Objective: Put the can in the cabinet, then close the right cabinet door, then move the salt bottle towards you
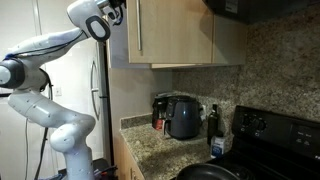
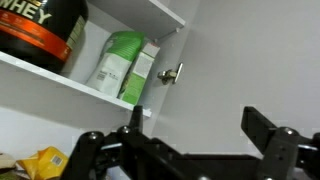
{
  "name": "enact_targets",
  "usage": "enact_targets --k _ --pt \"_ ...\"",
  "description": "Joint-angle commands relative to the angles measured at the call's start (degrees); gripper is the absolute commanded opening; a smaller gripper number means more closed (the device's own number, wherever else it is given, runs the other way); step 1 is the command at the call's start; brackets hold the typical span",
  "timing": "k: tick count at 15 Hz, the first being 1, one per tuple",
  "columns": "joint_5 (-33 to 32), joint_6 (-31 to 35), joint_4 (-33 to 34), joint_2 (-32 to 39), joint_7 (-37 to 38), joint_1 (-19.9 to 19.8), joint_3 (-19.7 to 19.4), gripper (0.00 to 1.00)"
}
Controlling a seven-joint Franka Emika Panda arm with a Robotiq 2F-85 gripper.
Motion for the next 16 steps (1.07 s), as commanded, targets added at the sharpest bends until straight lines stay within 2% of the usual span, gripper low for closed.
enact_targets --k 1,7,9,10,14,15,16 --pt "3.7 -0.3 1.3 0.7 7.1 -14.8 3.5 1.00" --pt "6.7 -2.8 0.1 -2.5 19.7 -38.0 7.8 1.00" --pt "4.9 -4.5 -0.6 -4.4 26.8 -45.9 8.6 1.00" --pt "12.8 -5.6 0.2 -5.2 21.7 -49.8 9.7 1.00" --pt "26.9 -7.6 -0.7 -9.2 20.2 -65.7 12.1 1.00" --pt "32.9 -6.5 0.8 -9.9 20.2 -69.7 13.9 1.00" --pt "37.5 -4.3 2.7 -9.9 20.2 -70.2 15.0 1.00"
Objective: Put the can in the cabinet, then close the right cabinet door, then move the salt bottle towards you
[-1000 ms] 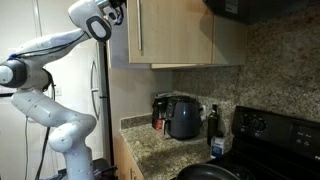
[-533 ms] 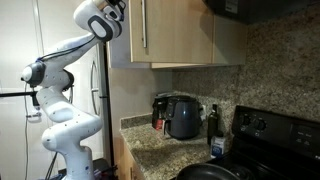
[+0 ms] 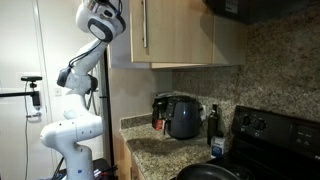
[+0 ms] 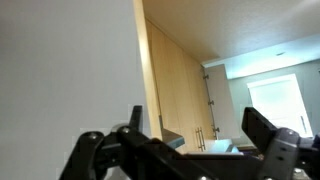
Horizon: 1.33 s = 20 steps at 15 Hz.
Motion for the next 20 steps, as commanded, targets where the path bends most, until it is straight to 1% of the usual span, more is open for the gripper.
enact_targets --k 1,2,3,7,13,14,15,17,18,19,20 --pt "15.9 1.6 3.7 -3.5 0.0 -7.8 4.4 1.00" --pt "18.1 1.9 4.4 -4.1 0.1 -5.8 4.8 1.00" --pt "19.0 -0.3 4.9 -5.2 0.2 -4.0 4.8 1.00" --pt "23.5 -4.0 6.7 -8.1 0.4 1.4 4.9 1.00" --pt "29.8 -5.8 10.0 -7.8 -0.3 12.6 4.8 1.00" --pt "32.4 -5.9 8.6 -7.7 0.4 12.8 4.9 1.00" --pt "29.1 -4.6 8.4 -9.1 0.4 11.3 5.3 1.00" --pt "29.3 -4.6 8.3 -9.2 0.0 12.4 5.2 1.00" --pt "26.9 -8.4 7.2 -9.7 -3.4 14.4 4.1 1.00" --pt "24.5 -10.5 6.0 -10.1 -2.3 14.3 3.7 1.00" --pt "20.8 -14.0 3.8 -11.3 2.9 13.5 3.0 1.00"
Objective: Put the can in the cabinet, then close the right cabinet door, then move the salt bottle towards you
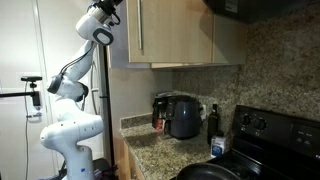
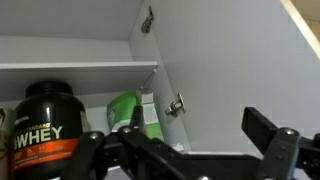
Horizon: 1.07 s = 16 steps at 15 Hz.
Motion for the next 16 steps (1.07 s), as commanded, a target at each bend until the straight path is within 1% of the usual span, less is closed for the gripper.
enact_targets --k 1,3,4,5,6,8,9,10,11,16 --pt "-3.1 -9.9 -5.7 -2.1 0.9 1.2 -2.7 1.00" --pt "-1.2 -14.1 -8.7 -3.6 1.3 -2.6 -3.9 1.00" --pt "-0.4 -15.5 -10.1 -3.9 1.2 -3.9 -4.3 1.00" --pt "0.8 -15.7 -11.7 -4.2 1.1 -6.2 -4.4 1.00" --pt "2.2 -14.1 -13.0 -4.3 1.1 -8.9 -3.9 1.00" --pt "3.9 -10.5 -14.2 -3.7 1.0 -11.4 -2.8 1.00" --pt "0.3 -3.1 -14.6 -1.2 1.0 -6.0 -1.7 1.00" --pt "4.3 -6.0 -14.3 -3.6 1.2 -14.0 -1.7 1.00" --pt "4.5 -2.7 -14.5 -3.1 1.1 -14.3 -0.8 1.00" --pt "6.2 9.2 -14.8 -0.9 1.2 -18.6 1.7 1.00"
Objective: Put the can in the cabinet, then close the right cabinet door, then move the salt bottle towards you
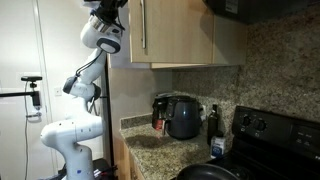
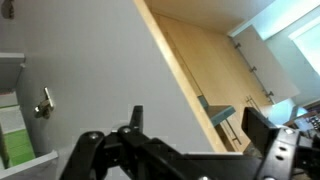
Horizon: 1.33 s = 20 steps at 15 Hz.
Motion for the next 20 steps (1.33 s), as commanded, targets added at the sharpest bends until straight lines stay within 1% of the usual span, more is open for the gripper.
enact_targets --k 1,2,3,4,5,7,10,14,15,16,17,20 --pt "1.9 8.8 -0.5 1.5 0.0 -3.9 2.1 1.00" --pt "2.0 11.5 -0.7 1.6 0.0 -4.5 2.5 1.00" --pt "0.5 10.4 -1.2 1.0 0.0 -2.5 1.8 1.00" --pt "-2.7 5.5 -2.5 0.1 0.0 1.4 0.3 1.00" --pt "-3.1 2.0 -3.0 -0.2 0.1 3.1 -0.5 1.00" --pt "-3.0 -3.6 -2.4 -1.1 0.1 4.7 -1.8 1.00" --pt "-1.7 -11.2 -2.3 -1.7 0.0 8.7 -3.9 1.00" --pt "-0.1 -18.7 -2.5 -1.4 0.1 14.0 -6.1 1.00" --pt "-2.8 -15.3 -2.6 0.6 -0.1 20.9 -6.1 1.00" --pt "-2.7 -15.7 -2.7 0.9 -0.1 22.7 -6.3 1.00" --pt "-2.8 -15.3 -2.7 1.3 0.0 25.3 -6.4 1.00" --pt "-4.5 -15.9 -1.8 2.0 0.0 34.9 -7.4 1.00"
